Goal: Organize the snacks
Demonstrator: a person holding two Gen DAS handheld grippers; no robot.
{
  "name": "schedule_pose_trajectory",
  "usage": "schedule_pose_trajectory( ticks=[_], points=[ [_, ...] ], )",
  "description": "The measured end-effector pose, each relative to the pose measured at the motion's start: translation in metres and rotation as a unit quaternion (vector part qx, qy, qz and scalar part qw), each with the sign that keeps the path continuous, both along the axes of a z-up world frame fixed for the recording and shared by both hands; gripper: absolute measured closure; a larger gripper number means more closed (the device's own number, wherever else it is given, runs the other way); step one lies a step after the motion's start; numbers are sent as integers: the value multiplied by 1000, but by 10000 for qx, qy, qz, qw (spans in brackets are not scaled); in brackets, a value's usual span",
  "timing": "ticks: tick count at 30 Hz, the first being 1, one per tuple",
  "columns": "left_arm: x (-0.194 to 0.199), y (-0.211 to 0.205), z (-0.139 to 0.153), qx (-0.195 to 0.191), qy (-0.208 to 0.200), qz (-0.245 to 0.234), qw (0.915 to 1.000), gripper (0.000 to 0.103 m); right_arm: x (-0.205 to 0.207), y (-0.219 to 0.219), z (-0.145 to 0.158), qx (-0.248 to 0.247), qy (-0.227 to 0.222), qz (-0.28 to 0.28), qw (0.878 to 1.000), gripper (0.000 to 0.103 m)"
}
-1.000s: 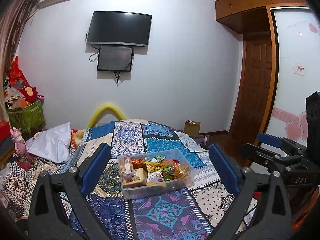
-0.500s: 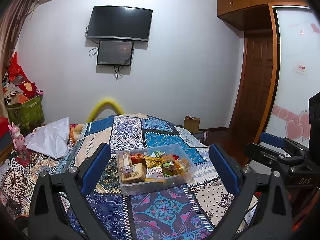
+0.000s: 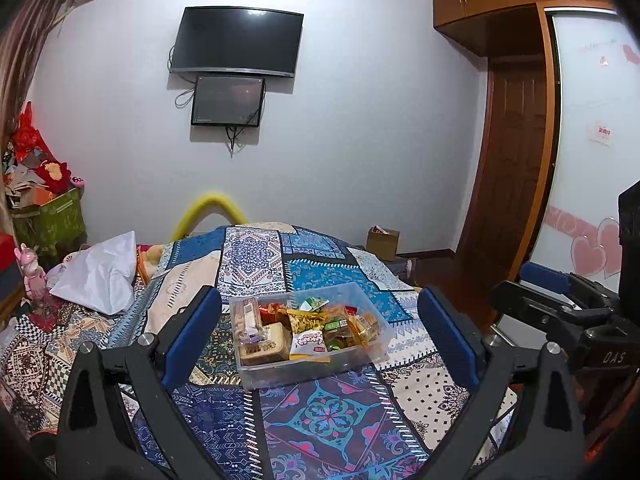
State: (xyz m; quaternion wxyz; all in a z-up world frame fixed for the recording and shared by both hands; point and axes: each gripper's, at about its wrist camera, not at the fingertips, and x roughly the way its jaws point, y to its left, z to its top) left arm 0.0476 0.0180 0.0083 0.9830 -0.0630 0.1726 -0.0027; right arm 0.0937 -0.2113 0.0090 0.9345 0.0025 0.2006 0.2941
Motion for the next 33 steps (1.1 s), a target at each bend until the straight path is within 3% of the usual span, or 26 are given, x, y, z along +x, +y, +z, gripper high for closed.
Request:
schedule_pose_trajectory(
  ticks=[33],
  points=[
    [4, 0, -4, 16, 28, -14, 10000, 4, 1, 0, 0, 26, 35, -27, 10000, 0]
  ],
)
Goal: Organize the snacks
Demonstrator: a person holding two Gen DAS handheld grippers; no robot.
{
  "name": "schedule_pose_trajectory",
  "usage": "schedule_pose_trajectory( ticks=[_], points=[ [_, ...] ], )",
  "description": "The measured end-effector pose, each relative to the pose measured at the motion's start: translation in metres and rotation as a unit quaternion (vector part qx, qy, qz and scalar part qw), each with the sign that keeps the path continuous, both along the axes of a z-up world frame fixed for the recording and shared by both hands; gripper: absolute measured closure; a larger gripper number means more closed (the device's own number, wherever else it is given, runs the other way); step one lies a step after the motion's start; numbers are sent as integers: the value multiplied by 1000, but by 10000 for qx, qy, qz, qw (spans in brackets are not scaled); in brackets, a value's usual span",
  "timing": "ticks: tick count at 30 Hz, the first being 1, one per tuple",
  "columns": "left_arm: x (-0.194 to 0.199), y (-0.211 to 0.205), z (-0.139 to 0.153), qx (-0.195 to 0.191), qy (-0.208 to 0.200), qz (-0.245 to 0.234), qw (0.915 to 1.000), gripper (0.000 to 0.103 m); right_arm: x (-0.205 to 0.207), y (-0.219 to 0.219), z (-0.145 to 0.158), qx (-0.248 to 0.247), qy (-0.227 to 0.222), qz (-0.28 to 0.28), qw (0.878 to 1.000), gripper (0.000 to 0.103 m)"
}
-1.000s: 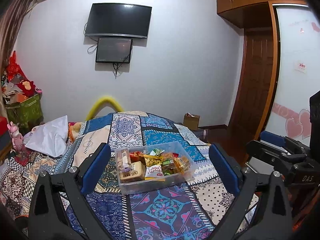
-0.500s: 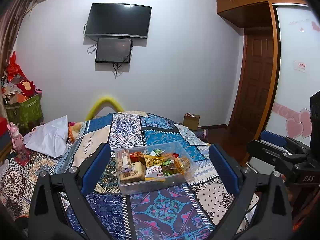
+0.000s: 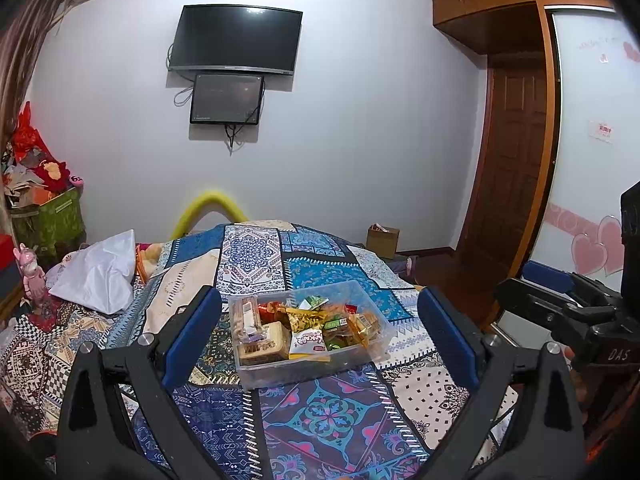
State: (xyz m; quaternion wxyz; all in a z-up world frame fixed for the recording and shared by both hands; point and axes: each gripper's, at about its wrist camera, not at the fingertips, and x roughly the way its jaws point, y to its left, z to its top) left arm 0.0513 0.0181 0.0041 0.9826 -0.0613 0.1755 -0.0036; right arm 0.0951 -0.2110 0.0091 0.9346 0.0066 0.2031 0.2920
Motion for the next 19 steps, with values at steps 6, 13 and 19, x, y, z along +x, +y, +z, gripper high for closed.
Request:
schedule_pose_trajectory(
  ticks=[6, 13, 19],
  points=[
    [-1, -1, 0, 2, 11, -69, 10000, 4, 1, -1, 1, 13, 5, -17, 10000, 0],
    [-3, -2, 0, -29, -41, -180, 9998, 3, 0, -2, 1, 7, 7, -25, 10000, 0],
    [-4, -4, 1, -13, -37, -179, 9998, 3, 0, -4, 0, 33, 43, -44, 10000, 0]
  ],
)
